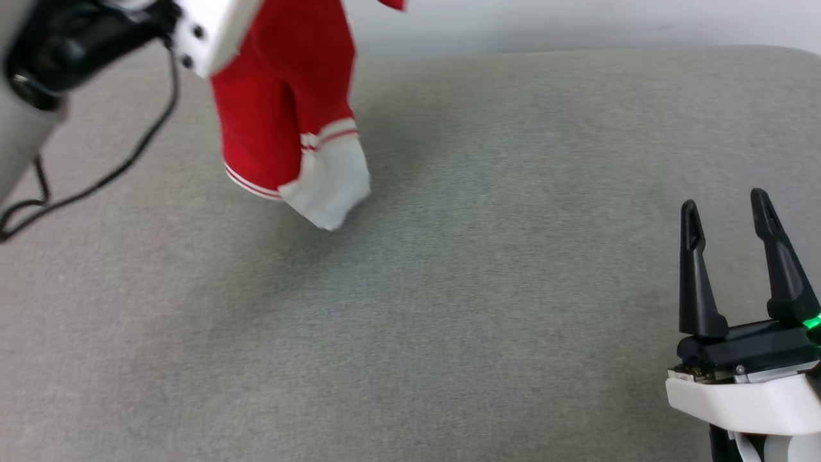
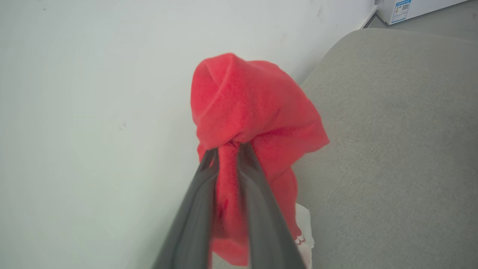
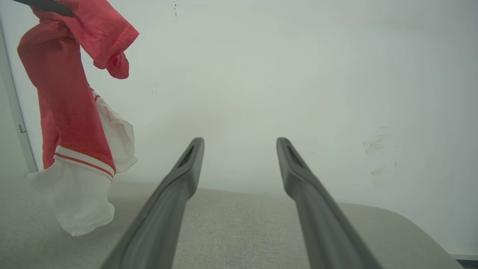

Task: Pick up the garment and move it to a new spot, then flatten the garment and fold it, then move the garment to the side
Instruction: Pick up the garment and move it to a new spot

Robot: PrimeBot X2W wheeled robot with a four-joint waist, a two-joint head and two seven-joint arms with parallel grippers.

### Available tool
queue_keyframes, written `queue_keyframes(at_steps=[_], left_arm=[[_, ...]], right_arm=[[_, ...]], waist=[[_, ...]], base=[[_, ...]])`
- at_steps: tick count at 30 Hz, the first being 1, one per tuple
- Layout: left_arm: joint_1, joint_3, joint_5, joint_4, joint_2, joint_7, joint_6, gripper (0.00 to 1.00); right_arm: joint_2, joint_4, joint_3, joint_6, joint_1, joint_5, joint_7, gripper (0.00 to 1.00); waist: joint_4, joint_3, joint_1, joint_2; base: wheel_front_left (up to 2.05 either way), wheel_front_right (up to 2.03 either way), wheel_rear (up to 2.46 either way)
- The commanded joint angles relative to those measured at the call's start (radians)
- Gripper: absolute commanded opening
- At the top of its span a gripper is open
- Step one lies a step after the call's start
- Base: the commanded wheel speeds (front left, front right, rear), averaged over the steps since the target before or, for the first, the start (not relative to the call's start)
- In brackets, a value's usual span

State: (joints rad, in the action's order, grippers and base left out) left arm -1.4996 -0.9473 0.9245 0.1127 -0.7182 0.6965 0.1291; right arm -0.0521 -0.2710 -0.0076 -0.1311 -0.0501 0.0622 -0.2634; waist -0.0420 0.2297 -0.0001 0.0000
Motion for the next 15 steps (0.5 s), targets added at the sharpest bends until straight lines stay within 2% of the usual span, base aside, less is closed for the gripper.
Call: queue_keyframes(at_steps=[1, 8, 15], left_arm=[[0.001, -0.019, 0.001, -0.011, 0.014, -0.013, 0.000, 0.00], [0.065, -0.105, 0.019, -0.038, 0.065, -0.053, 0.000, 0.00], [0.192, -0.231, 0.036, -0.021, 0.150, -0.126, 0.000, 0.00]], right_arm=[[0.003, 0.005, 0.001, 0.001, 0.011, 0.005, -0.002, 1.00], [0.003, 0.013, 0.003, 0.001, 0.007, 0.013, -0.002, 1.00], [0.003, 0.023, 0.003, 0.001, -0.007, 0.010, -0.002, 1.00]], waist=[[-0.032, -0.010, 0.0001, 0.0000], [-0.078, 0.004, 0.0001, 0.0000], [-0.100, 0.039, 0.0001, 0.0000]], base=[[0.00, 0.00, 0.00], [0.00, 0.00, 0.00], [0.00, 0.00, 0.00]])
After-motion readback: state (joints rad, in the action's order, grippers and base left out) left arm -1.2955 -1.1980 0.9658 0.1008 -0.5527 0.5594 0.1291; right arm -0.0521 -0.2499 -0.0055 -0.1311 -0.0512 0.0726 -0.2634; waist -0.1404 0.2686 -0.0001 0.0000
